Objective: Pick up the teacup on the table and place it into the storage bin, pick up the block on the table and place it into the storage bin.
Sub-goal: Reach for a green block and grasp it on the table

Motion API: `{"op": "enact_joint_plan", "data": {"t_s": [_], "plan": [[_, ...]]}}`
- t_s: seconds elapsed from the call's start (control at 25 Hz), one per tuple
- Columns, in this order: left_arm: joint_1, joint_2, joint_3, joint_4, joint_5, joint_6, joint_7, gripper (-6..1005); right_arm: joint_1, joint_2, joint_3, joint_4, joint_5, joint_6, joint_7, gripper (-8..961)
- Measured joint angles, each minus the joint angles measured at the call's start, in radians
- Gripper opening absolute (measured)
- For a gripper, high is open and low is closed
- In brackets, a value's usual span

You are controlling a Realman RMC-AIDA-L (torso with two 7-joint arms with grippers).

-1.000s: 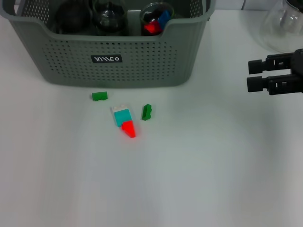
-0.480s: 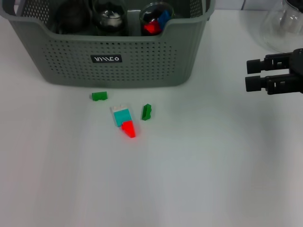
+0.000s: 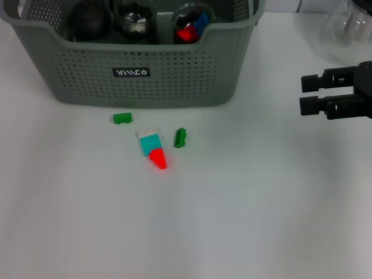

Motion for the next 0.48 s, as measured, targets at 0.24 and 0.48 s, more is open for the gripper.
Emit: {"op": "enact_joint_plan", "data": {"t_s": [0.24,0.48], "plan": [[0.137,0.002,-0.044,0.063,-0.324,0.335,0.269,803,0.001,0.000,0.001,0.008,0.003,0.003,-0.017,706],[0.194,-0.027,-0.014,0.004,-0.265,0.593,0.443,800,0.004,0.001,0.003,0.018,0.003,0.005,-0.020,706]]}}
